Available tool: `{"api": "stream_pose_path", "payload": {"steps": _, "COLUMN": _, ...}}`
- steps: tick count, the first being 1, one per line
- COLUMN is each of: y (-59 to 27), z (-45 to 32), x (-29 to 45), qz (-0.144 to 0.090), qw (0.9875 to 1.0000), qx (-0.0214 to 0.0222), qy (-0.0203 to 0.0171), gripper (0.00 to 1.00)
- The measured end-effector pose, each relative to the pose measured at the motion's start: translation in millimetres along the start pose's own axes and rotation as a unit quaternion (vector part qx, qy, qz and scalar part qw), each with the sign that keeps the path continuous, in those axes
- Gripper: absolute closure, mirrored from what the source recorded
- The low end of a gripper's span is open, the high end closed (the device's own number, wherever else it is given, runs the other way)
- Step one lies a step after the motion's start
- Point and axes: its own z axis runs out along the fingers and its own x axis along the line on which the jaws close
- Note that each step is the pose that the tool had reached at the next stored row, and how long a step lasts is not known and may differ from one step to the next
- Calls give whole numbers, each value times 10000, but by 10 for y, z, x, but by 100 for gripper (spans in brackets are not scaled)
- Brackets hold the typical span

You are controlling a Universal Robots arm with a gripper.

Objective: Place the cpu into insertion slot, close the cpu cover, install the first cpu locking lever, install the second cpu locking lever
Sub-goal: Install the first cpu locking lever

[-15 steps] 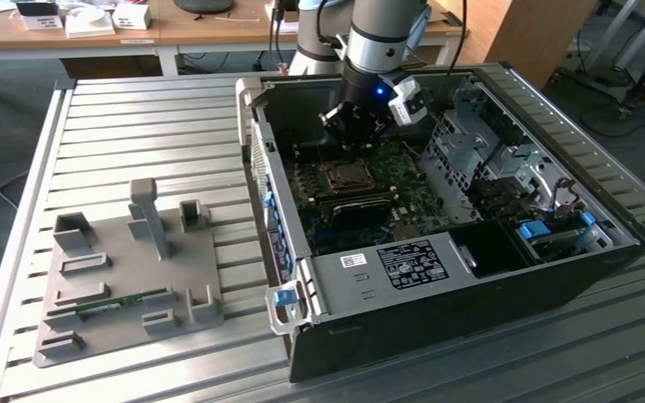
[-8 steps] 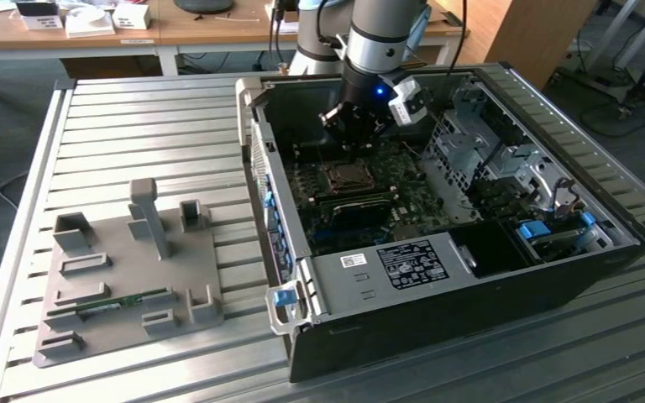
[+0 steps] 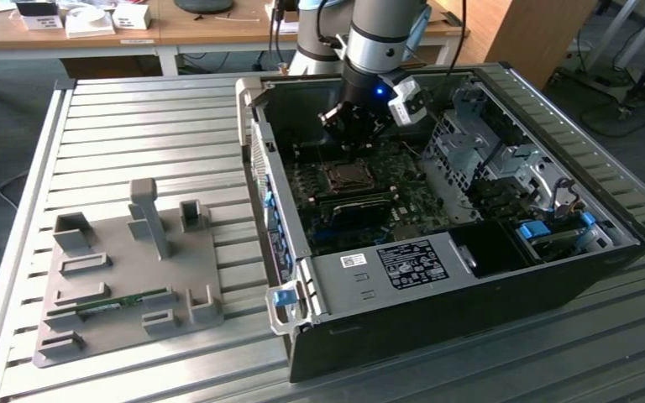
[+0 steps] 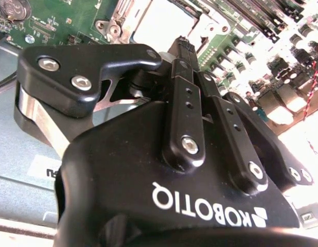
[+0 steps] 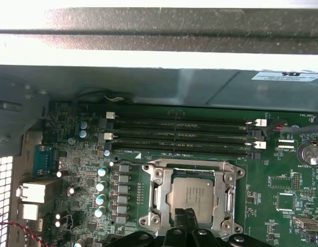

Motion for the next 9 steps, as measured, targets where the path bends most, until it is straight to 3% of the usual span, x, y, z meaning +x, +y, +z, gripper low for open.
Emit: {"api": "stream_pose_path", "payload": {"steps": 9, "y": 1, "z": 1, "x": 27, "qz": 0, "qw": 10000, "qx": 0, "qy": 6, "gripper": 89}}
